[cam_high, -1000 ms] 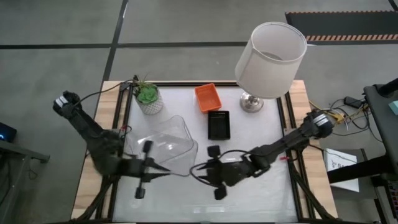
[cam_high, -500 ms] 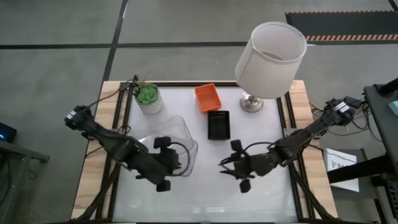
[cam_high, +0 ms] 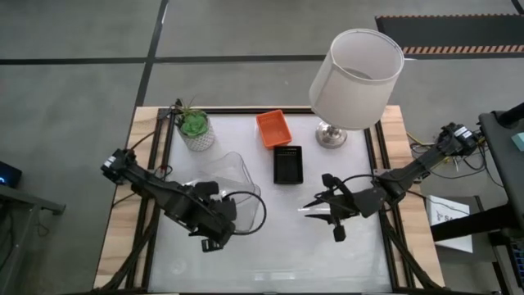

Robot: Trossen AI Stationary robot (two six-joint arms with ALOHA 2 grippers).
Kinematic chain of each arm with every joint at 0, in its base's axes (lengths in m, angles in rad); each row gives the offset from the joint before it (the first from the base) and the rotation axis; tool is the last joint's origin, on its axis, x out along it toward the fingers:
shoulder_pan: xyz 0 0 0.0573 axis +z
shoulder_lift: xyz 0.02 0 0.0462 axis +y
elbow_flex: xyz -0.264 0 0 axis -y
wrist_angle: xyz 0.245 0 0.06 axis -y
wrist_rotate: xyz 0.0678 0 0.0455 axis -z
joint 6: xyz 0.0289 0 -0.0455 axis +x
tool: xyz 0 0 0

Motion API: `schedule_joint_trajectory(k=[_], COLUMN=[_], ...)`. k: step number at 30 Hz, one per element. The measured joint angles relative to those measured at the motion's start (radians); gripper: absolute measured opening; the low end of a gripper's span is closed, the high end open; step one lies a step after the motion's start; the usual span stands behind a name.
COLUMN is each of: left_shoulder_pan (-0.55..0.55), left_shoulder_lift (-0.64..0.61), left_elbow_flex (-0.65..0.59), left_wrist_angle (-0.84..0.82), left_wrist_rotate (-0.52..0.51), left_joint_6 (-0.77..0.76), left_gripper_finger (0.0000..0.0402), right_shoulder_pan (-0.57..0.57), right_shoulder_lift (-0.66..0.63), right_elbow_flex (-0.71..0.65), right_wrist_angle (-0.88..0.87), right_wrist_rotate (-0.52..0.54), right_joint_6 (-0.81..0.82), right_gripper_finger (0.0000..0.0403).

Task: Stack baskets by color
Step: Stack the right transparent bin on the stacked transparent bins

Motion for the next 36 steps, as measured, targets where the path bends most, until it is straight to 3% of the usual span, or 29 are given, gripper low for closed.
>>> schedule_joint_trajectory(k=[7, 18, 23, 32, 36], left_shoulder_pan=[0.014, 0.038, 0.042, 0.042, 0.042], left_shoulder_lift=[-0.011, -0.006, -0.007, -0.007, -0.007], left_elbow_flex=[-0.036, -0.139, -0.189, -0.196, -0.191], left_wrist_angle=[-0.048, 0.032, 0.057, 0.058, 0.055], left_wrist_rotate=[-0.121, -0.147, -0.141, -0.138, -0.137], left_joint_6=[0.040, 0.042, 0.042, 0.042, 0.037], left_gripper_finger=[0.0160, 0.0170, 0.0143, 0.0016, 0.0006], right_shoulder_pan=[0.000, 0.000, 0.000, 0.000, 0.000], right_shoulder_lift=[-0.009, -0.003, -0.003, -0.003, -0.003], right_elbow_flex=[-0.013, -0.009, -0.009, -0.009, -0.009], right_wrist_angle=[0.012, 0.011, 0.011, 0.011, 0.011], right_wrist_rotate=[0.000, 0.000, 0.000, 0.000, 0.000], right_joint_6=[0.005, 0.004, 0.004, 0.005, 0.005], right_gripper_finger=[0.0101, 0.0099, 0.0093, 0.0092, 0.0087])
